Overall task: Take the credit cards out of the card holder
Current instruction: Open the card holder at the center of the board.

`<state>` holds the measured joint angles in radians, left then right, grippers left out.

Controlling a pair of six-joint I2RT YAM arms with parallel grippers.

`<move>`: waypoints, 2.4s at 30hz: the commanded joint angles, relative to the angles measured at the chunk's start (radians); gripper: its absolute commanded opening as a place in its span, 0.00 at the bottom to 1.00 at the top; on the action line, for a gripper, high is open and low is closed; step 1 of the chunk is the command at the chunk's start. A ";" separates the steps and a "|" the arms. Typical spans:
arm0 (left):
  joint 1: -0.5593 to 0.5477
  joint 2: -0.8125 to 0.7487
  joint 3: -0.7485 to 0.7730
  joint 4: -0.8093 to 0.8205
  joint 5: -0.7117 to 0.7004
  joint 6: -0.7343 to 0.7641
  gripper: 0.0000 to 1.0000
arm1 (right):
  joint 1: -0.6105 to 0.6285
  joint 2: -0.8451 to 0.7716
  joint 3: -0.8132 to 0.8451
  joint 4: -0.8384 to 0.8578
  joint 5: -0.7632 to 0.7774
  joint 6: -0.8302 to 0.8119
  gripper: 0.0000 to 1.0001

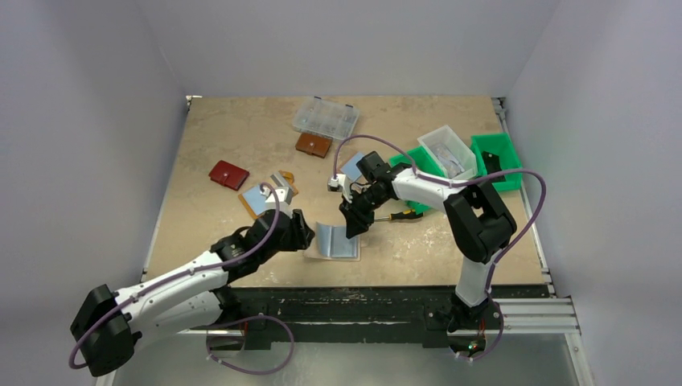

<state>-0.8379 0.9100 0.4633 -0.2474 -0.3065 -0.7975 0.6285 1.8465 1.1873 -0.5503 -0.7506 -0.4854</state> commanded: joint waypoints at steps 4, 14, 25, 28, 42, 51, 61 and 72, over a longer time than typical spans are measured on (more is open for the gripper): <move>0.002 -0.048 -0.052 0.398 0.346 0.039 0.48 | 0.005 -0.021 0.025 -0.008 -0.013 -0.015 0.36; -0.237 0.256 0.093 0.309 0.025 0.077 0.56 | -0.011 -0.039 0.026 -0.005 -0.017 -0.013 0.37; -0.359 0.533 0.275 0.133 -0.245 0.059 0.79 | -0.021 -0.040 0.024 -0.003 -0.013 -0.011 0.37; -0.362 0.580 0.309 0.088 -0.280 0.046 0.80 | -0.023 -0.040 0.023 -0.003 -0.012 -0.012 0.38; -0.363 0.648 0.327 0.086 -0.293 0.019 0.78 | -0.024 -0.039 0.025 -0.006 -0.007 -0.012 0.37; -0.361 0.652 0.317 0.085 -0.311 -0.005 0.65 | -0.024 -0.041 0.025 -0.006 -0.006 -0.014 0.37; -0.326 0.609 0.248 0.126 -0.271 -0.029 0.47 | -0.026 -0.056 0.024 -0.008 -0.005 -0.016 0.37; -0.134 0.369 -0.023 0.423 0.009 -0.095 0.41 | -0.032 -0.067 0.023 -0.011 -0.011 -0.019 0.37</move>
<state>-1.0283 1.3571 0.5182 0.0341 -0.4137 -0.8482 0.6018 1.8263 1.1873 -0.5579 -0.7509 -0.4908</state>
